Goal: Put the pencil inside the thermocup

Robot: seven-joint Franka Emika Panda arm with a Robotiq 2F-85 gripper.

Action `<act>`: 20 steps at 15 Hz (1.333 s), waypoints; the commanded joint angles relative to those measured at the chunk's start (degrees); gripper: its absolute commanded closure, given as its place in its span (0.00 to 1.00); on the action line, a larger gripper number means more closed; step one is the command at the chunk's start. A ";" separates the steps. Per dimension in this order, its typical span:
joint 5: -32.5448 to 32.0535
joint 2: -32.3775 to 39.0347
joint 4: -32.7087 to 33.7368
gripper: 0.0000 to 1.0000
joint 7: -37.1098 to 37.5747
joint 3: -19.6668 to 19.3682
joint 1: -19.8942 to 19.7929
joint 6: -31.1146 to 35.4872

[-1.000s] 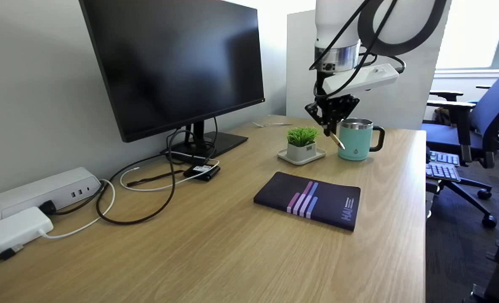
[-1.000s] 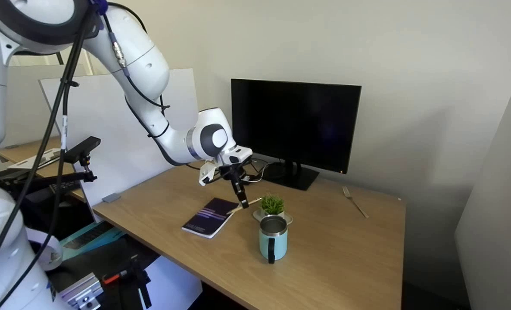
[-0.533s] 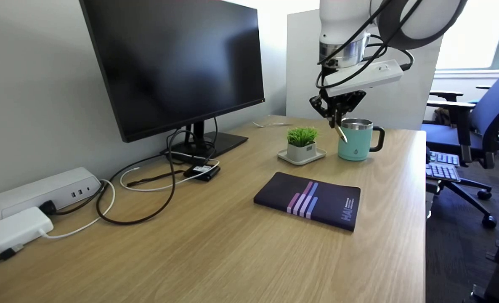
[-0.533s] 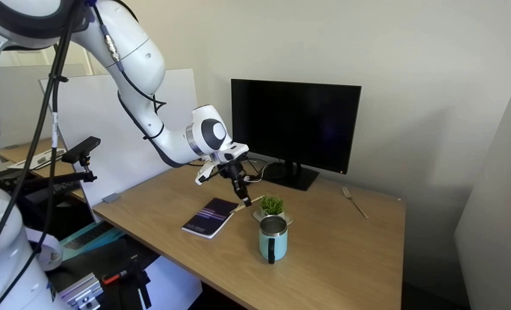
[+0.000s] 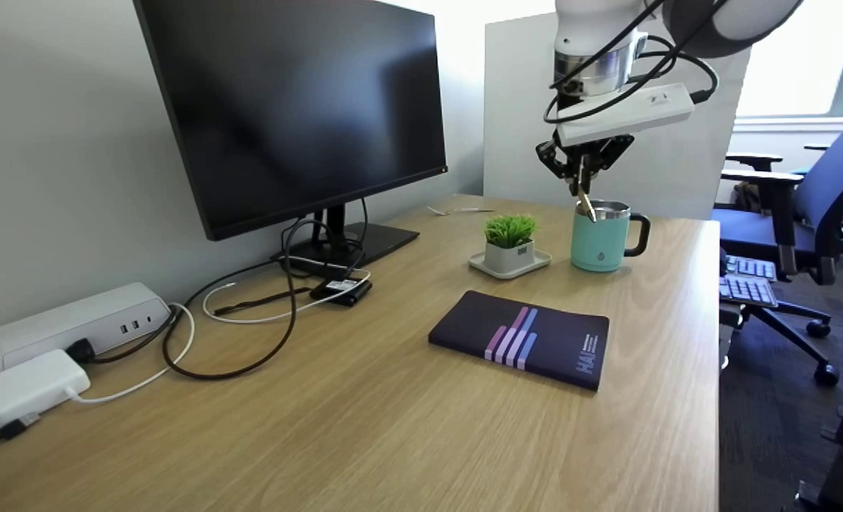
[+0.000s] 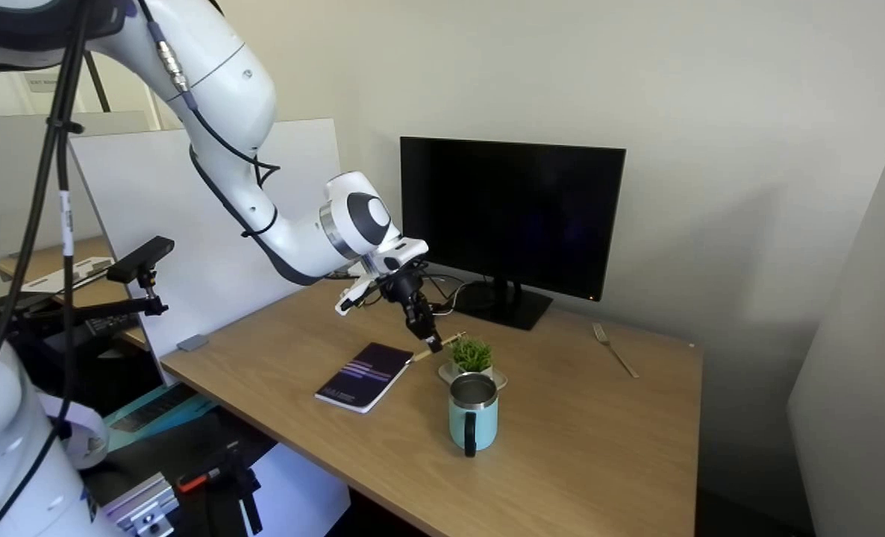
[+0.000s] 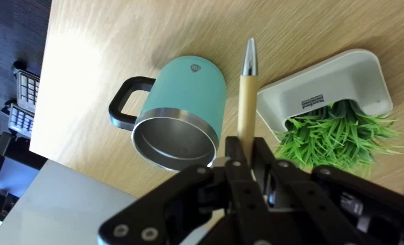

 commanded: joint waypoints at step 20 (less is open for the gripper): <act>-24.22 -2.58 -1.22 0.97 19.02 1.75 -6.53 -3.33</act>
